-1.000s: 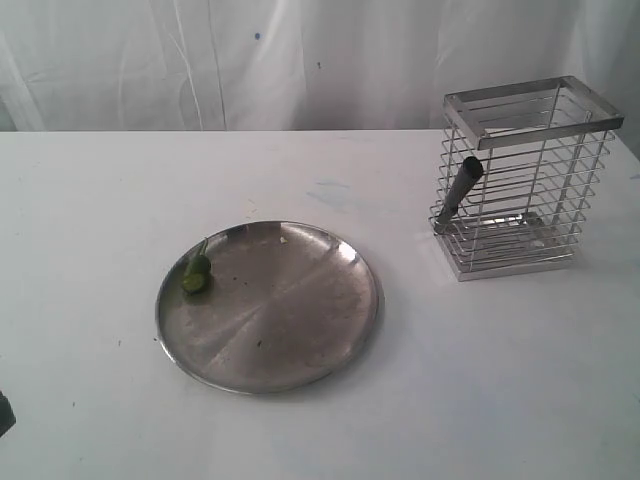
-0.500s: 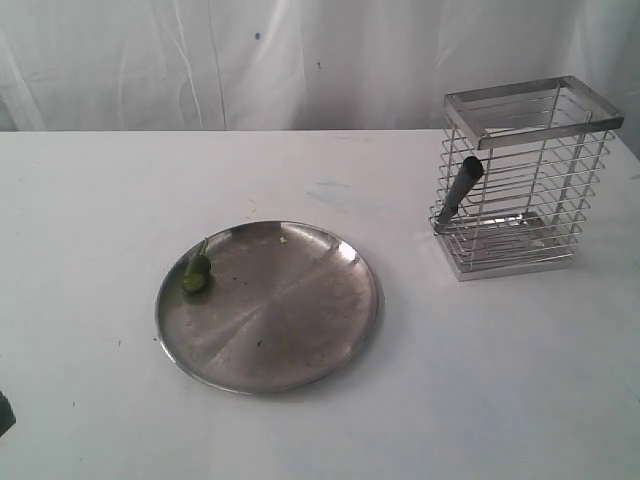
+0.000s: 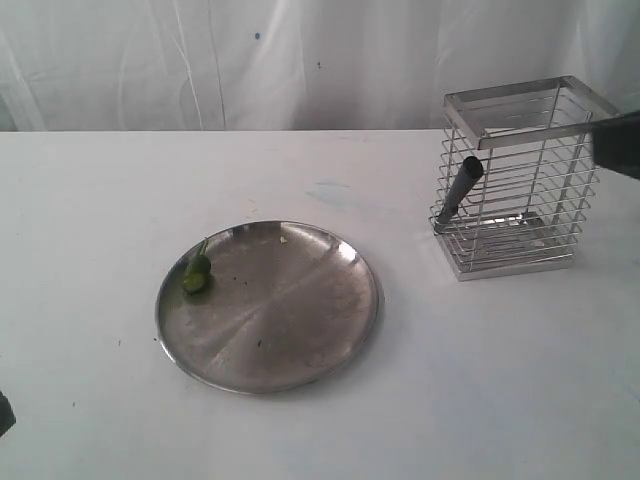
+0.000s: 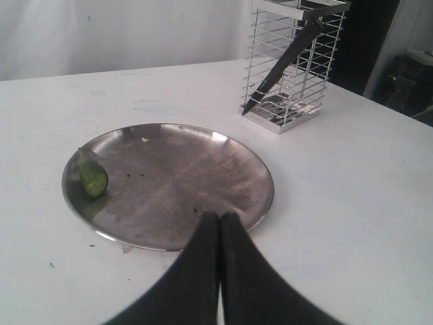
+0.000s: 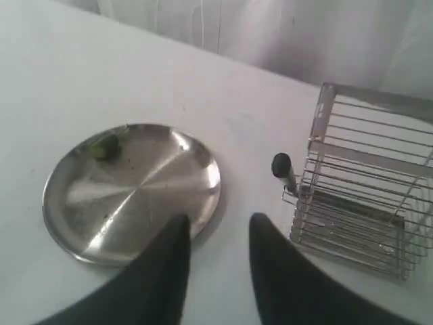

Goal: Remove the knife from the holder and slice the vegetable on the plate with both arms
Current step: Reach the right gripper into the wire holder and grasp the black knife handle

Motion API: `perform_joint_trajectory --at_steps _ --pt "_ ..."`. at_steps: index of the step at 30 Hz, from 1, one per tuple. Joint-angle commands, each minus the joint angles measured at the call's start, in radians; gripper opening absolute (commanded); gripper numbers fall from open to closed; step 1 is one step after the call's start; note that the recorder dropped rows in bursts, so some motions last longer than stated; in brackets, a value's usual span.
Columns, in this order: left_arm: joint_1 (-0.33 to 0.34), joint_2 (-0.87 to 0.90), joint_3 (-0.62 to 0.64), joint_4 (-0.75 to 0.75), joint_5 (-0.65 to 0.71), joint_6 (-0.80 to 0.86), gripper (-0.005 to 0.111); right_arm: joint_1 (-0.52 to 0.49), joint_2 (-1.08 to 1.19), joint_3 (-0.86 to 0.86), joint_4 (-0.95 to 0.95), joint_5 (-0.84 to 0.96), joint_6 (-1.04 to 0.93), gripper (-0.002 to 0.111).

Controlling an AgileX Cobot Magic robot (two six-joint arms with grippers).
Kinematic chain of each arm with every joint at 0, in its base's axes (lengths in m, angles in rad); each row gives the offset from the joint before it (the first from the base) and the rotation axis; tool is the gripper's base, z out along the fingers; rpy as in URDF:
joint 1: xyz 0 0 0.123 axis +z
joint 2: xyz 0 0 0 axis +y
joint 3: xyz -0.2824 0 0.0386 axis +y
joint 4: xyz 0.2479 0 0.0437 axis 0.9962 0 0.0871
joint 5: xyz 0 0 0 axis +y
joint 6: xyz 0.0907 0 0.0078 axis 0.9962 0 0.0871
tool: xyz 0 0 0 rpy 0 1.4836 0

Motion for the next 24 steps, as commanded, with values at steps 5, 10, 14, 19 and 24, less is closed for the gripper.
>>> perform_joint_trajectory --at_steps 5,10,14,19,24 --pt "-0.006 -0.005 0.004 -0.006 -0.001 0.002 0.000 0.066 0.477 -0.272 -0.137 0.104 -0.008 0.053" --pt "-0.006 -0.005 0.004 -0.006 -0.001 0.002 0.000 0.089 0.643 -0.374 -0.222 0.132 0.049 0.053" --pt "-0.006 -0.005 0.004 -0.006 -0.001 0.002 0.000 0.095 0.701 -0.415 -0.250 0.128 0.063 0.053" --pt "-0.006 -0.005 0.004 -0.006 -0.001 0.002 0.000 0.095 0.726 -0.433 -0.351 0.120 0.147 0.053" --pt "-0.006 -0.005 0.004 -0.006 -0.001 0.002 0.000 0.095 0.740 -0.433 -0.349 0.115 0.160 0.053"
